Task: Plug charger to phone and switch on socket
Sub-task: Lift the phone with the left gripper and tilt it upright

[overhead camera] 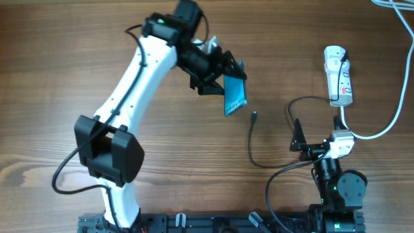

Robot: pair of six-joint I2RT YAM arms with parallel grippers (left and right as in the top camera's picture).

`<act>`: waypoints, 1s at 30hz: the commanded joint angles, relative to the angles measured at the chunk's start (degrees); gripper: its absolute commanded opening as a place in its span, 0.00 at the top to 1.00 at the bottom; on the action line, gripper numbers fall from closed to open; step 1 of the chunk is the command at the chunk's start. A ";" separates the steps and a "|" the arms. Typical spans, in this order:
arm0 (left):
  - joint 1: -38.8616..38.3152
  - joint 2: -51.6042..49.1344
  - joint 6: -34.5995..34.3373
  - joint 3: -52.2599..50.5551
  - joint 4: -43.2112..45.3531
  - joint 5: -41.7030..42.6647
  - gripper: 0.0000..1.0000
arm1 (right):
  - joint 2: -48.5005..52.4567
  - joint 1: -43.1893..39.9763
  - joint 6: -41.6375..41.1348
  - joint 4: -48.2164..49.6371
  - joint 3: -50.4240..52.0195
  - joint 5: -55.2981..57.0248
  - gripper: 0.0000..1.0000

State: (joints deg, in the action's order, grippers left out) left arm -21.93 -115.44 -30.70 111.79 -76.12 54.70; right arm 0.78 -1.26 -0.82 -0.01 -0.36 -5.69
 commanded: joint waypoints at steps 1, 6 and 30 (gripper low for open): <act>3.65 2.10 0.68 0.07 -0.02 16.61 0.35 | -0.50 0.33 -0.70 0.15 0.07 0.74 0.00; 6.64 2.10 0.28 0.07 -0.02 21.42 0.35 | -0.50 0.33 -0.72 0.15 0.07 0.76 0.00; 14.67 2.10 0.26 0.07 -0.07 32.79 0.34 | -0.35 0.33 -65.46 2.10 0.07 -24.94 0.00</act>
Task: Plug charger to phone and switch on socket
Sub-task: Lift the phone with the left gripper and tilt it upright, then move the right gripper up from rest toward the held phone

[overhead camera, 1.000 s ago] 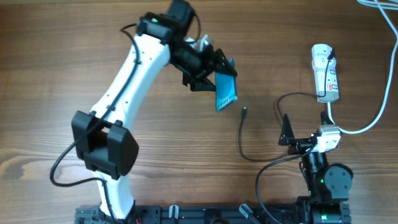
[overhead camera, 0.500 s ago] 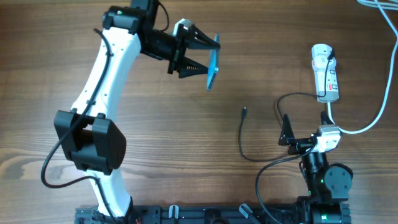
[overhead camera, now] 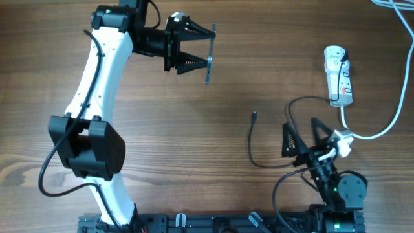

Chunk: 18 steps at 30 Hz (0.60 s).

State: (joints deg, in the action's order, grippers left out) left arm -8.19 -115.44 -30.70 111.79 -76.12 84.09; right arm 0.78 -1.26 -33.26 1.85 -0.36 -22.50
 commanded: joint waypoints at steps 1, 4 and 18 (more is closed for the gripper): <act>0.94 2.10 0.26 0.07 -0.07 3.41 0.34 | -0.35 0.33 -37.88 0.22 0.07 -8.00 0.00; 0.96 2.10 0.24 0.07 -0.09 4.90 0.34 | -0.35 0.33 -49.31 0.90 0.07 -9.03 0.00; 0.96 2.10 -5.51 0.07 -1.75 6.14 0.35 | 2.27 0.33 -27.71 5.68 -16.79 -18.43 0.01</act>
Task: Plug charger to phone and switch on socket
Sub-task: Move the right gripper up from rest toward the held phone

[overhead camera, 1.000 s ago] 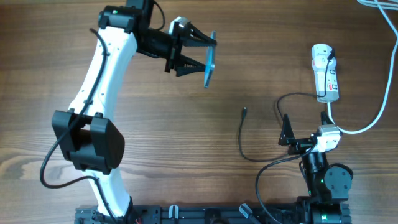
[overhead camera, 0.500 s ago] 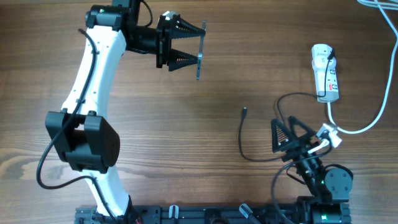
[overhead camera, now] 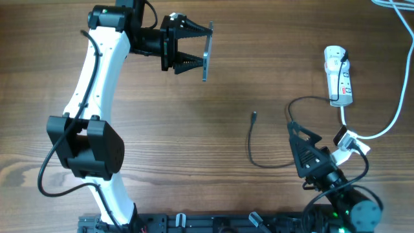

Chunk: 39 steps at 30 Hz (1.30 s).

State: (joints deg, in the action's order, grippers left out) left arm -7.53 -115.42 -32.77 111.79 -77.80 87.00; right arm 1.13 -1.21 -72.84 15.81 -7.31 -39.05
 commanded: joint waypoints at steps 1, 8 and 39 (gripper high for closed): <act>0.31 2.08 -4.22 0.07 -0.09 3.23 0.35 | 3.37 0.28 16.90 -14.84 -13.88 -1.05 0.00; 0.31 2.08 -8.46 0.07 -0.07 3.23 0.35 | 20.28 0.28 39.15 -60.89 -42.84 18.23 0.00; 0.31 2.08 -11.30 0.07 -0.02 -0.09 0.34 | 61.72 1.49 50.27 -103.06 -66.55 23.43 0.00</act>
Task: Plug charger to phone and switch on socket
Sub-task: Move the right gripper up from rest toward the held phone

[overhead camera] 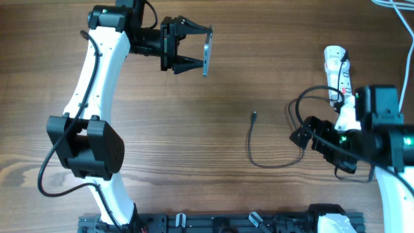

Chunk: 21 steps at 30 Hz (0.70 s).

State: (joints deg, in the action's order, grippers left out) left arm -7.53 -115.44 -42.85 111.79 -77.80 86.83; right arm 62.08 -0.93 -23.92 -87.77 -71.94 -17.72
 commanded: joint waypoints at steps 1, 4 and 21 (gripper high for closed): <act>0.31 2.10 -1.38 0.07 -0.02 -0.22 0.34 | 1.16 1.84 1.25 0.26 -2.91 5.20 0.00; 0.31 2.10 -1.44 0.07 -0.02 -0.68 0.34 | 2.71 3.72 1.36 -2.56 -8.57 7.85 0.00; 0.31 2.10 -7.34 0.07 3.67 -5.99 0.34 | 12.50 30.86 -4.11 4.72 -26.12 14.64 0.09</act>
State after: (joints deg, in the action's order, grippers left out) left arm -7.53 -115.44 -48.38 111.79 -74.54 79.46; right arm 73.41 26.48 -26.24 -85.73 -95.68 -4.38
